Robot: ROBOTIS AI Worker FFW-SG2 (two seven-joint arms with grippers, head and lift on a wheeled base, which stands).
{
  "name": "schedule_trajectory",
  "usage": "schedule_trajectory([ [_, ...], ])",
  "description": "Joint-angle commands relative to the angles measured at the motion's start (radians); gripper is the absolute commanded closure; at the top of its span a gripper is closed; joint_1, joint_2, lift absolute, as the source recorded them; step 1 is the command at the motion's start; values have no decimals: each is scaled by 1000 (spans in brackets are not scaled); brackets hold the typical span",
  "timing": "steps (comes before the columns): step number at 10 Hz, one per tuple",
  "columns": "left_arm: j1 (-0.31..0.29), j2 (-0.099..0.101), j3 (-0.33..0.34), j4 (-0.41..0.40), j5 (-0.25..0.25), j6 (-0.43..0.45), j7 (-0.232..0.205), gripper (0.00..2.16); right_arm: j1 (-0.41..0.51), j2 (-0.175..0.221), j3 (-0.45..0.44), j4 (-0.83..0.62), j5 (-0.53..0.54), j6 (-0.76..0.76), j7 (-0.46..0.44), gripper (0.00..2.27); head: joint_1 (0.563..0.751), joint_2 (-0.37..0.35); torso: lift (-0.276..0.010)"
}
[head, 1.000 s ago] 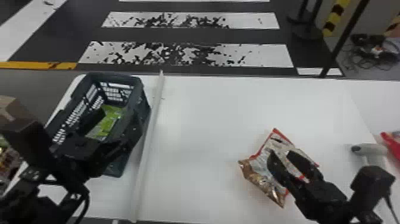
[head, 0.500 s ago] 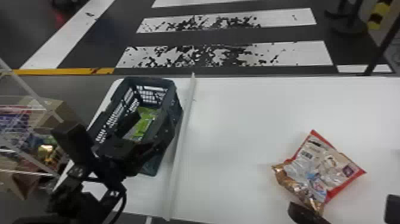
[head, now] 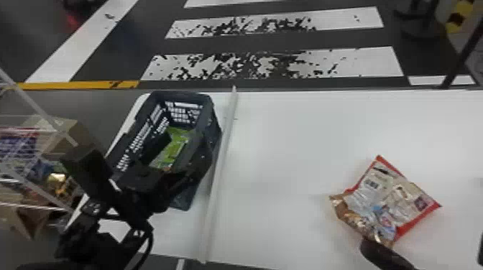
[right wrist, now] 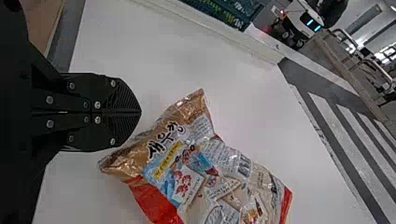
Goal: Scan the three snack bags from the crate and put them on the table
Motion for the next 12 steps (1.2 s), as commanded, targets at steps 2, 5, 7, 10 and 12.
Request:
schedule_trajectory([
  [2,17,0,0,-13,0,-9,-6,12,-20,13,-25,29,46,-51,-19,2243,695,140,-94],
  [5,21,-4,0,-25,-1,-9,-8,12,-36,18,-90,52,40,-55,-23,2243,695,77,-94],
  [7,20,-8,-6,-24,-3,-9,-11,12,-35,18,-115,32,14,-24,-8,2243,695,36,-94],
  [10,23,-8,-4,-35,-1,-9,-14,12,-53,43,-175,-74,-54,102,18,2243,695,42,-94],
  [12,24,-9,-4,-53,0,-6,-11,12,-141,46,-150,-20,-6,22,23,2243,695,43,-94],
])
